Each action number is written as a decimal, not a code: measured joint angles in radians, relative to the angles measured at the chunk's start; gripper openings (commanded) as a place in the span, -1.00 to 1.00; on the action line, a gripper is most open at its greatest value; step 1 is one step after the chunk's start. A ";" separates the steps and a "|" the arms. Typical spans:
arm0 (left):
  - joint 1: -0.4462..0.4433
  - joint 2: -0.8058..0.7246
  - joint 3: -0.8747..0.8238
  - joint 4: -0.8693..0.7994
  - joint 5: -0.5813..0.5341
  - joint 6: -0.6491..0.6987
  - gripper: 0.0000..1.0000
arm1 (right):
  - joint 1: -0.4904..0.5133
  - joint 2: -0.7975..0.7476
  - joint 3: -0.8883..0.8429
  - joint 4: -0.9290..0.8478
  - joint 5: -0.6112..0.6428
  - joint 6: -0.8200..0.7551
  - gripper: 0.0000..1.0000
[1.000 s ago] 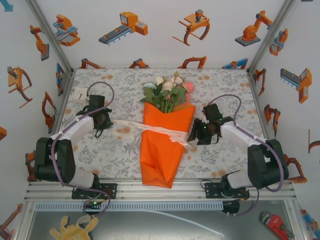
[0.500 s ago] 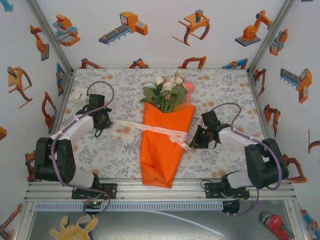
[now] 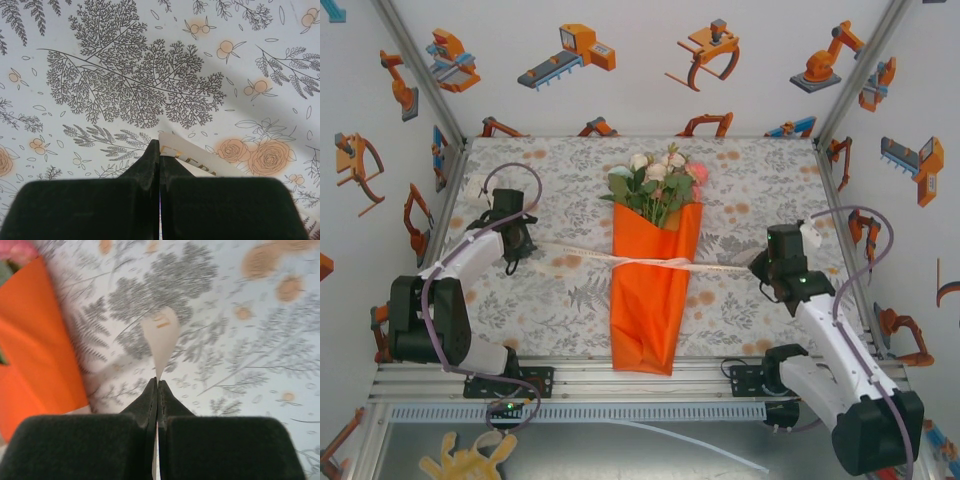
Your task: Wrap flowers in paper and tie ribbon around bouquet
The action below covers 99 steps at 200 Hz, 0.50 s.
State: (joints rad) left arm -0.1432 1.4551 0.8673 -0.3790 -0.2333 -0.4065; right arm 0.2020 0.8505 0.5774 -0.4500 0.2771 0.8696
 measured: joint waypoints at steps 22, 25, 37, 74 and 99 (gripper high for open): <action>0.000 0.000 -0.002 0.000 0.000 -0.001 -1.00 | -0.007 -0.005 -0.060 -0.037 0.105 0.029 -1.00; 0.000 0.000 -0.002 0.000 0.000 -0.002 -1.00 | -0.009 0.000 -0.065 -0.041 0.115 0.031 -1.00; 0.000 0.000 -0.004 0.000 -0.002 -0.004 -1.00 | -0.021 0.039 -0.078 -0.047 0.147 0.032 -1.00; -0.001 0.014 -0.024 0.026 0.134 0.020 -0.86 | -0.048 0.210 -0.083 0.060 0.005 -0.078 -0.47; -0.027 0.064 -0.023 0.054 0.301 0.037 -0.69 | -0.048 0.254 -0.070 0.082 -0.103 -0.143 -0.13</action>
State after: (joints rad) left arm -0.1699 1.5196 0.8440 -0.3248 0.0673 -0.3695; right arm 0.1535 1.1049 0.5072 -0.3683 0.1741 0.7269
